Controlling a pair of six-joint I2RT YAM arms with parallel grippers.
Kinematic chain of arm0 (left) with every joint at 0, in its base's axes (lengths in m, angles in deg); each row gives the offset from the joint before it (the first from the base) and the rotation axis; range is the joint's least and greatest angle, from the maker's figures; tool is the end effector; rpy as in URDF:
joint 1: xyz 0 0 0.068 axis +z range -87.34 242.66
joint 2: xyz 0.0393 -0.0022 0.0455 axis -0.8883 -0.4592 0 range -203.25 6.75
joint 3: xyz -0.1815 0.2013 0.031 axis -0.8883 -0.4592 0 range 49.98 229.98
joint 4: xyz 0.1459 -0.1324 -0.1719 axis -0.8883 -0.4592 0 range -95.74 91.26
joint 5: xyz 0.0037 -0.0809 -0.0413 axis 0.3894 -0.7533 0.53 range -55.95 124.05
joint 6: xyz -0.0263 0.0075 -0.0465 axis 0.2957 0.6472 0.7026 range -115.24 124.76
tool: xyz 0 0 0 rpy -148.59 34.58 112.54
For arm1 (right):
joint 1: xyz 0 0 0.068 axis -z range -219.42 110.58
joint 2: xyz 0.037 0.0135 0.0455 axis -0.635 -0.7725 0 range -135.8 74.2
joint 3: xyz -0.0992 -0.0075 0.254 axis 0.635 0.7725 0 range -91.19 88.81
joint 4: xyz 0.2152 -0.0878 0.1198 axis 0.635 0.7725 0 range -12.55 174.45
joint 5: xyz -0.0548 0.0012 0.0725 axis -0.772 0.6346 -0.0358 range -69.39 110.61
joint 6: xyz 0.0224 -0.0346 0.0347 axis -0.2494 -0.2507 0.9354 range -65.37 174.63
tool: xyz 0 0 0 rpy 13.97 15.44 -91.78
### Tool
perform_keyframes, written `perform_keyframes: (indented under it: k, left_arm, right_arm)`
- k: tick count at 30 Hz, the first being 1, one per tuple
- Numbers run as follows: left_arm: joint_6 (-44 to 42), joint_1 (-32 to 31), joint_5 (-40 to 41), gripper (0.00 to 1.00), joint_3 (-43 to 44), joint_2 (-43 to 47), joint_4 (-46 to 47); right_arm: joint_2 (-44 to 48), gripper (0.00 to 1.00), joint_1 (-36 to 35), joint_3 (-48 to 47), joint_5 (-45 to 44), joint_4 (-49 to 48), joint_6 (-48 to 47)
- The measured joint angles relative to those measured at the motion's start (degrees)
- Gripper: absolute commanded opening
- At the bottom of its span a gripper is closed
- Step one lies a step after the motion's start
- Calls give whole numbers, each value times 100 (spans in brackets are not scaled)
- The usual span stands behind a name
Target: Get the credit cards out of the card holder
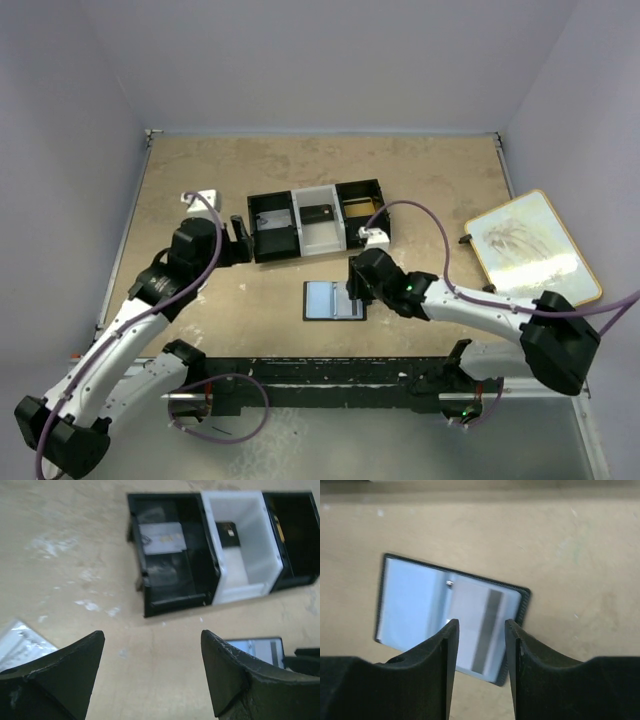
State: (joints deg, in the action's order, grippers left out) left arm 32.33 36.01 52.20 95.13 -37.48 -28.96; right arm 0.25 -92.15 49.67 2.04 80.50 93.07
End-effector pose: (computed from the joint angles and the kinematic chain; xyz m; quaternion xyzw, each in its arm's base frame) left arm 0.1559 -0.0658 0.3088 -0.0865 0.8515 -0.1062 0.5061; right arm 0.1709 0.2060 0.2104 -0.0400 0.8885 0.2083 0.4070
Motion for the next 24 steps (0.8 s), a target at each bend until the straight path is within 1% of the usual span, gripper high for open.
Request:
perform_keyframes:
  k: [3, 6, 9, 12, 17, 24]
  left_arm:
    - [234, -273, -761, 75, -245, -291, 243]
    - [570, -1021, -1119, 75, -584, -520, 433]
    - [907, -1893, -1279, 75, -776, -1023, 699]
    - [1161, -2417, -1209, 73, -938, -1429, 933]
    - [1582, -2645, -1178, 71, -1266, -1886, 1526]
    - [1843, -2900, -1178, 63, -1416, -2730, 2472]
  right_arm:
    - [372, 43, 210, 518, 7, 151, 271]
    - [557, 42, 623, 656, 52, 63, 323]
    - [546, 42, 1019, 693, 201, -96, 278]
    - [343, 41, 1237, 691, 348, -264, 186]
    - [-203, 41, 1268, 688, 717, -444, 129]
    - [-490, 43, 1268, 688, 1285, -817, 83]
